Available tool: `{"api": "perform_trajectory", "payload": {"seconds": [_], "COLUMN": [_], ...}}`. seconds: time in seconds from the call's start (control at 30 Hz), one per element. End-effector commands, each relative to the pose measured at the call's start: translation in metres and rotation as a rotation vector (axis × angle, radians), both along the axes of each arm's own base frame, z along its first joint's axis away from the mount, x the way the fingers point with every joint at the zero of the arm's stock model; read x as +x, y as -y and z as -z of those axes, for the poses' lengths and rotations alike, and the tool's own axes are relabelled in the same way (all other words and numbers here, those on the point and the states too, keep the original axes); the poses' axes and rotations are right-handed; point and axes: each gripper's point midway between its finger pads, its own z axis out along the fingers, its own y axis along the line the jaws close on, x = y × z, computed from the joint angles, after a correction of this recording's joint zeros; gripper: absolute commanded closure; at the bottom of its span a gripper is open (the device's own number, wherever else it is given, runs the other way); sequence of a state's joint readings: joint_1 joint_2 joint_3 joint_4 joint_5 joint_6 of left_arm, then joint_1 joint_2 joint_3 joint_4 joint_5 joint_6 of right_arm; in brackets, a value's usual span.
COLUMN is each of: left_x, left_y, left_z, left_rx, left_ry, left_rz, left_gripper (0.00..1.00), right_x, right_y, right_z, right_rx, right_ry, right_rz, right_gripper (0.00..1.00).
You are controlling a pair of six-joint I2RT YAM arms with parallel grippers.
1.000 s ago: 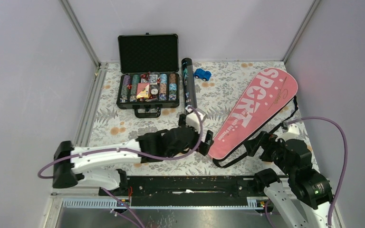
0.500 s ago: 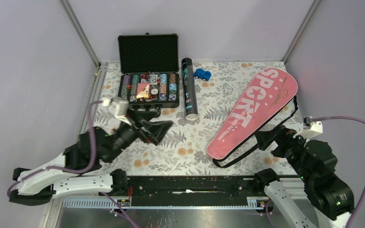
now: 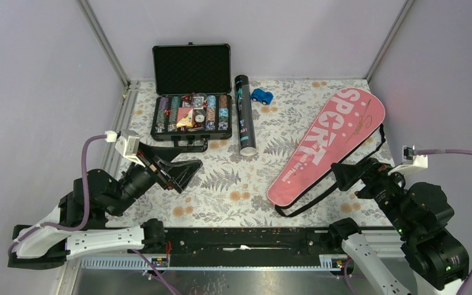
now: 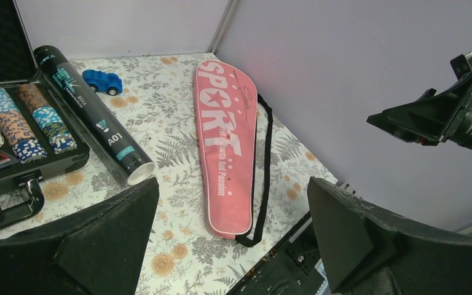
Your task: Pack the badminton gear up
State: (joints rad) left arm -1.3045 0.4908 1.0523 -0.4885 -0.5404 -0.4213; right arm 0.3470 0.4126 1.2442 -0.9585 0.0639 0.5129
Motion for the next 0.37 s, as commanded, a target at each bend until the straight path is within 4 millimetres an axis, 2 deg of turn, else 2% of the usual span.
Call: {"api": "perform_trajectory", "payload": {"seconds": [0.0, 0.33], "left_x": [-0.0048, -0.0044], "left_y": [-0.0079, -0.0080], "left_z": [-0.0146, -0.0111], "left_rx": [-0.019, -0.004], "left_ry": [0.020, 0.018], "left_rz": [0.018, 0.016], "left_gripper": [0.01, 0.01], "right_x": [0.0075, 0.0098], "right_y": [-0.0095, -0.0090], "right_z": [-0.0147, -0.0102], "right_rx": [0.030, 0.032], "right_ry": [0.050, 0.038], "right_rz": [-0.035, -0.025], "right_gripper": [0.00, 0.00]}}
